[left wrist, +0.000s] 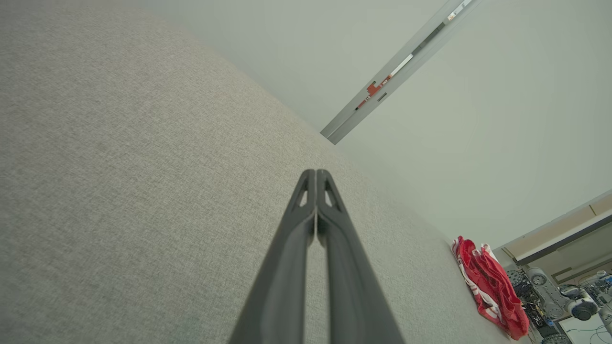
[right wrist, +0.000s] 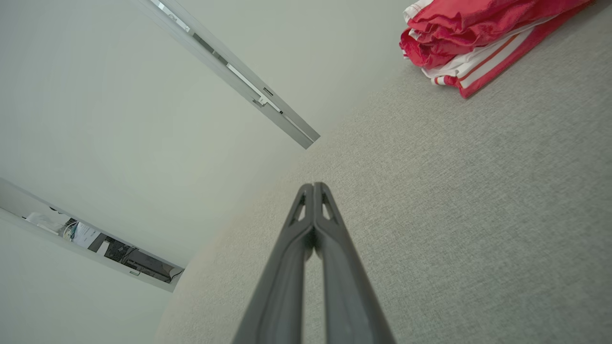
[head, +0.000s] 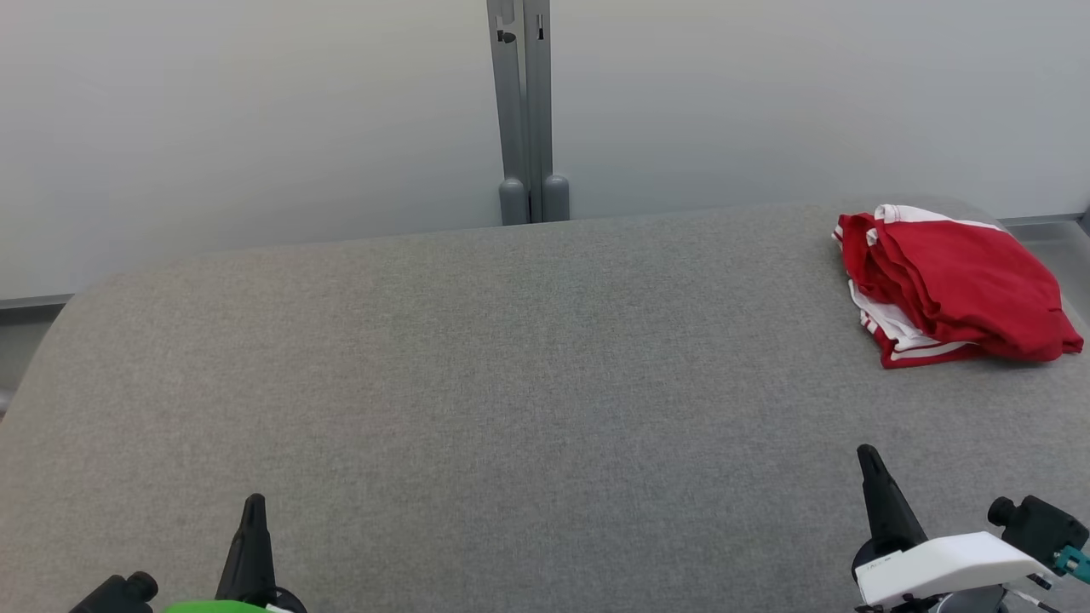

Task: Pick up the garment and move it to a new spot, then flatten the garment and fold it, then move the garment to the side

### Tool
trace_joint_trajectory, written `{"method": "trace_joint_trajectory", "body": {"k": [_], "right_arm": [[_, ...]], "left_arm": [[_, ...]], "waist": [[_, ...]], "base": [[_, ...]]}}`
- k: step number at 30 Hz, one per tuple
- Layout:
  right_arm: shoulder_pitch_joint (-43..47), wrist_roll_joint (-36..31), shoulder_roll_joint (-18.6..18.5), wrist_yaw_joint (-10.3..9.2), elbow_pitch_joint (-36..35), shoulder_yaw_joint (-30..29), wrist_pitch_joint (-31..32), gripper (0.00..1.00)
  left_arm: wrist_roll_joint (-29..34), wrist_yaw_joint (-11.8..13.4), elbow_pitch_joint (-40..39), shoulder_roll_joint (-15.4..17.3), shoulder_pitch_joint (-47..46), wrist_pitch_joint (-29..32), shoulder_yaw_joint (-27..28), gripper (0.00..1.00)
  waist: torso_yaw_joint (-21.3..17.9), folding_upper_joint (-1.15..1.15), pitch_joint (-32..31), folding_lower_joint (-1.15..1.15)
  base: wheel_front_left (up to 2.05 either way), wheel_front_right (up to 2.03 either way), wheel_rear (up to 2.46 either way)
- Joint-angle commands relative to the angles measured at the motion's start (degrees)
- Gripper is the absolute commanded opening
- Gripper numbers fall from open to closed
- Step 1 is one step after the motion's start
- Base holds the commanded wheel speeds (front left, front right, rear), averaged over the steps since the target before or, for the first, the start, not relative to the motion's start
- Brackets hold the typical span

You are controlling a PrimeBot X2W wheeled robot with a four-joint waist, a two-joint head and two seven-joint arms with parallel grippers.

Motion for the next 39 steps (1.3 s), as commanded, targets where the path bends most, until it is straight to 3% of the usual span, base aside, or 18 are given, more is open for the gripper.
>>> {"method": "trace_joint_trajectory", "body": {"k": [1,39], "right_arm": [[-1.75,2.09,-0.25,-0.02,-0.41,-0.36,0.47,0.0],[-6.87,25.89,-0.29,-0.02,1.7,-3.33,6.49,0.0]], "left_arm": [[-2.08,-0.48,-0.41,0.38,-2.02,0.45,0.44,0.0],[-26.07,-1.34,2.64,0.44,-8.53,6.52,3.2,0.0]], "waist": [[-0.01,0.0,0.14,0.0],[-0.22,0.0,3.05,0.0]], "base": [[0.0,0.0,0.0],[0.0,0.0,0.0]]}}
